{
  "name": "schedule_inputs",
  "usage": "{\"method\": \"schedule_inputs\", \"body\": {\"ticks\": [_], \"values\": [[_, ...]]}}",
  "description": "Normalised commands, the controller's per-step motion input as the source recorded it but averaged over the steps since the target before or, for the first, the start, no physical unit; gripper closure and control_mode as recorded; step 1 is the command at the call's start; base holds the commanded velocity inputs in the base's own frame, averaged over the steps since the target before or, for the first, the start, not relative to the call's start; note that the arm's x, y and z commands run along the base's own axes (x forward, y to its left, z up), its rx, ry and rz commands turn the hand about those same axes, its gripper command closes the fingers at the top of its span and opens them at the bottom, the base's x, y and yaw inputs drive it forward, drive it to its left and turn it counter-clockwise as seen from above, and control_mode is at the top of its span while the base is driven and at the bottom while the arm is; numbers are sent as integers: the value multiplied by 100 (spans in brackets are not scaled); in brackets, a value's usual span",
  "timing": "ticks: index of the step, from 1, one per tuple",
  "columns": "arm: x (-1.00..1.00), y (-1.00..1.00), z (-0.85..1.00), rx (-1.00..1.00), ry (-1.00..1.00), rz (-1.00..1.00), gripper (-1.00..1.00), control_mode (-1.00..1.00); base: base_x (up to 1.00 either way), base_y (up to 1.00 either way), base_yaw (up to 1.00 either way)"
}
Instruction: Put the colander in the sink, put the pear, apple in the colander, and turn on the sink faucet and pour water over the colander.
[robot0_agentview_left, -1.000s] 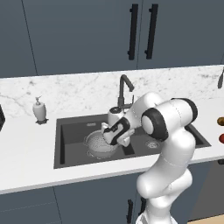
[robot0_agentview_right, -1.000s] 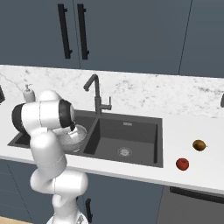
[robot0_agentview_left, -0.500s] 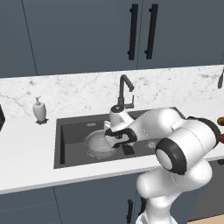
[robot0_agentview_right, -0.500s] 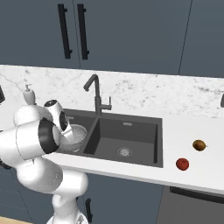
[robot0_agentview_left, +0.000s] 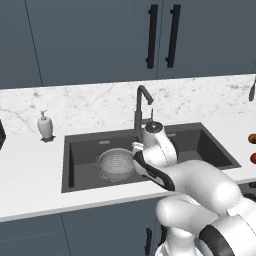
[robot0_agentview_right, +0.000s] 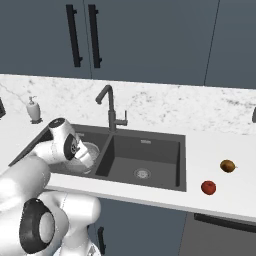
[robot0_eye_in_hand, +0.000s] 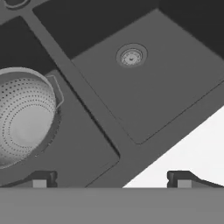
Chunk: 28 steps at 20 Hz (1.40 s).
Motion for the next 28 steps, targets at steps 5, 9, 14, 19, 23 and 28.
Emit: {"method": "schedule_inputs", "body": {"ticks": [5,9,14,19,23,28], "values": [[-54,-75,29,-7,-8,20,-100,-100,0,0,0],[-41,-86,20,-4,-9,5,-100,-100,0,0,0],[-8,-92,17,-1,-2,0,-100,-100,0,0,0],[-26,-91,14,-4,-2,0,-100,-100,0,0,0],[-26,-97,1,-4,-13,0,-100,-100,0,0,0],[-2,-100,8,0,1,-5,-100,-100,0,0,0]]}}
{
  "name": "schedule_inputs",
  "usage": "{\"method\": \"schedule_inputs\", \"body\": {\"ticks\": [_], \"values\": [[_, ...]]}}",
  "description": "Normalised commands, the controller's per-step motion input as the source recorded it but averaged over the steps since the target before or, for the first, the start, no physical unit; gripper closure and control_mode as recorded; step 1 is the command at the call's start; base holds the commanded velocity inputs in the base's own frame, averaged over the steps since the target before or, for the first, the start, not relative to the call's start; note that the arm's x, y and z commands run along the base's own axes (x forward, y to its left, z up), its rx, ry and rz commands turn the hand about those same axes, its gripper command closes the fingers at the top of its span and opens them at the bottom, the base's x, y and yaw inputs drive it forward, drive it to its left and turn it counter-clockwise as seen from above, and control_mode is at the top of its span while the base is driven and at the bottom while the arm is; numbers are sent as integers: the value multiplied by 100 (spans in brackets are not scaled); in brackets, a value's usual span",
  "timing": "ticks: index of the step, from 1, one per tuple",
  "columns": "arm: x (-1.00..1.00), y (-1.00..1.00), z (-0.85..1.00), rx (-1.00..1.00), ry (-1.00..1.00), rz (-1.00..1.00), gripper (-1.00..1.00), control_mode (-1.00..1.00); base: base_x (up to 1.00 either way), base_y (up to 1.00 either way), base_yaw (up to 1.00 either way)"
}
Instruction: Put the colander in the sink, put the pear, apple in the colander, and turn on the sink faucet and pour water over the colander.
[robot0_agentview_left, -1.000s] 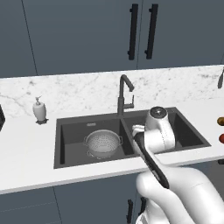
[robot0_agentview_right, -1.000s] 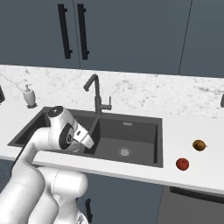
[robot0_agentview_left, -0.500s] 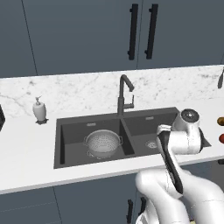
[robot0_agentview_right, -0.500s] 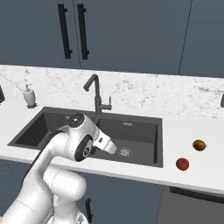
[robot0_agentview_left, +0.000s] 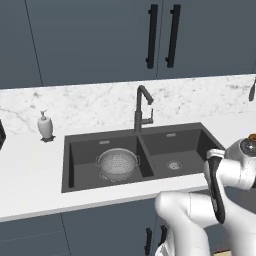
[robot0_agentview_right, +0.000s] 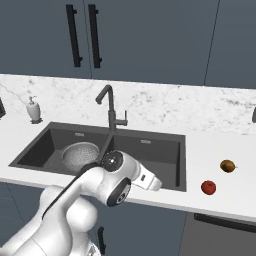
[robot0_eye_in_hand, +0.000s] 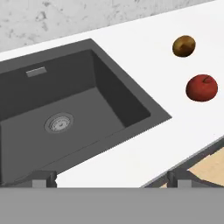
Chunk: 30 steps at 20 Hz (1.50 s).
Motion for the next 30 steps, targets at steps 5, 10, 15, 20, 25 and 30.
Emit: {"method": "schedule_inputs", "body": {"ticks": [5,10,15,20,25,30], "values": [[8,-96,17,0,6,-16,-100,-100,0,0,0],[22,-85,26,0,13,-21,-100,-100,0,0,0],[23,-79,19,0,18,-16,-100,-100,0,0,0],[11,-73,-5,10,13,0,-100,-100,0,0,0],[19,-50,-21,23,2,7,-100,-100,0,0,0],[25,-50,-15,24,1,9,-100,-100,0,0,0]]}}
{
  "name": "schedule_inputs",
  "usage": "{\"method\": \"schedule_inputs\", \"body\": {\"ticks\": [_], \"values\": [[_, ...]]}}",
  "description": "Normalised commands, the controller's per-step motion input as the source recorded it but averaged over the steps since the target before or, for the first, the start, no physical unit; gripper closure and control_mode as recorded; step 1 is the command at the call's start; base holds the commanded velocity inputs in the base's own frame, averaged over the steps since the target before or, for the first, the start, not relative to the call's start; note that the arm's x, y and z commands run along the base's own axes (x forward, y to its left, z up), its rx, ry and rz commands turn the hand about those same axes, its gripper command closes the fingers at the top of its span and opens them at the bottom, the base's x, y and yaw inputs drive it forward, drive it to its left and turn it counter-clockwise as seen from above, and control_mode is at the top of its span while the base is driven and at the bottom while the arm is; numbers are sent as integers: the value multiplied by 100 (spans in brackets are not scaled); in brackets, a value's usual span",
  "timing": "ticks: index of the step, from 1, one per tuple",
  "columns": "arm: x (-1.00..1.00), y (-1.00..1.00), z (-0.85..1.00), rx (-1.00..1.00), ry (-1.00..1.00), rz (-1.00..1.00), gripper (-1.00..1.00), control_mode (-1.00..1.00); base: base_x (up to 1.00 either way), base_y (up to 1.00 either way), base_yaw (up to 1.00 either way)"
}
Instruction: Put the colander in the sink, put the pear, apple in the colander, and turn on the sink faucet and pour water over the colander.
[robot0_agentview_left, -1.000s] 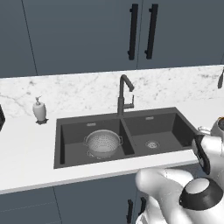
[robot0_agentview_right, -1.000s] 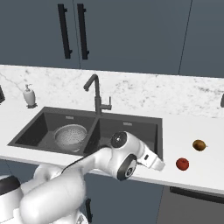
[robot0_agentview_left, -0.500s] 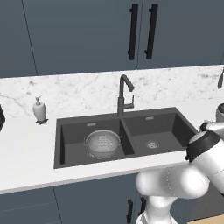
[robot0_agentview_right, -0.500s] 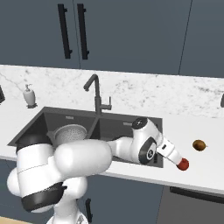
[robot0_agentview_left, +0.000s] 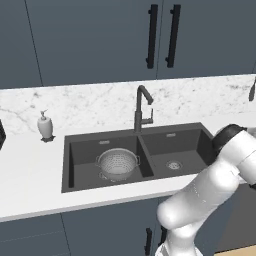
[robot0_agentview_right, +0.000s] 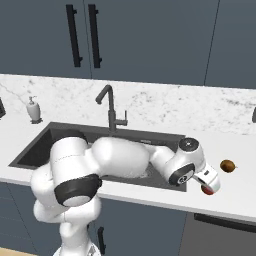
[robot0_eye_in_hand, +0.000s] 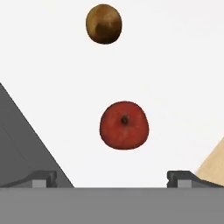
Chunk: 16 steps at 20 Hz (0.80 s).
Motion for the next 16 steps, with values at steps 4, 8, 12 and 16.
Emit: {"method": "schedule_inputs", "body": {"ticks": [4,8,12,16], "values": [[21,-48,-18,19,7,3,-100,-100,0,0,0],[30,-38,-9,11,20,0,-100,-100,0,0,0],[28,-20,-13,7,19,0,-100,-100,0,0,0],[18,-23,-10,9,8,0,-100,-100,0,0,0]]}}
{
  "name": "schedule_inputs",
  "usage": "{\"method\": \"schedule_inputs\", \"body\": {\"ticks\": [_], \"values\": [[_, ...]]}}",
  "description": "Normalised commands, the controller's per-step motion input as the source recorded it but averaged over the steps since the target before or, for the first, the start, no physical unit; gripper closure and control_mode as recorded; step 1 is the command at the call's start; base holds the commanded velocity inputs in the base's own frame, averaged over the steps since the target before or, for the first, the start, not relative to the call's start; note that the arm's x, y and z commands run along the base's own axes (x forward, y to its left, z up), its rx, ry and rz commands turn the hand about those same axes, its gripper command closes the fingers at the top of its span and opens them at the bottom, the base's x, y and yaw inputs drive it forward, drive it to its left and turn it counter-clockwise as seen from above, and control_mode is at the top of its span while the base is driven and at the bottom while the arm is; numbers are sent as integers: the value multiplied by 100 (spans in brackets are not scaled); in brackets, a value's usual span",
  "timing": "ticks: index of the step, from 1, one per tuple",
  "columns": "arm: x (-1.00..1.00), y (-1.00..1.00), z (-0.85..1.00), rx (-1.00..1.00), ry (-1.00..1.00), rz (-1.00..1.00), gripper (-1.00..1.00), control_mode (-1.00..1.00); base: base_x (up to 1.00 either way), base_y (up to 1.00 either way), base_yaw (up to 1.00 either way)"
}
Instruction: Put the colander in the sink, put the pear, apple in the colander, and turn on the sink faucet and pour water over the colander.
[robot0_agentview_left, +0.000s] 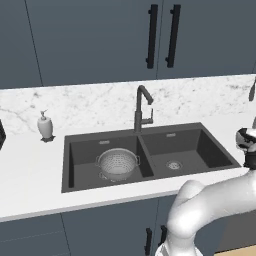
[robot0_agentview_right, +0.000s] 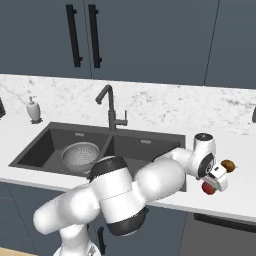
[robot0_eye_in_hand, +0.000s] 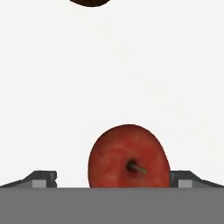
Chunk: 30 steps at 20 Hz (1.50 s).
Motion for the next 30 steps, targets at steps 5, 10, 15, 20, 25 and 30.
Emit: {"method": "schedule_inputs", "body": {"ticks": [5,10,15,20,25,30], "values": [[8,-22,-17,11,5,0,-100,-100,0,0,0],[-1,-22,-17,9,0,0,-100,-100,0,0,0],[0,-7,-15,10,0,0,-100,-100,0,0,0],[-3,0,-11,9,0,0,-100,-100,0,0,0],[-16,0,-11,7,0,0,-100,-100,0,0,0],[-23,6,-15,3,0,0,-100,-100,0,0,0]]}}
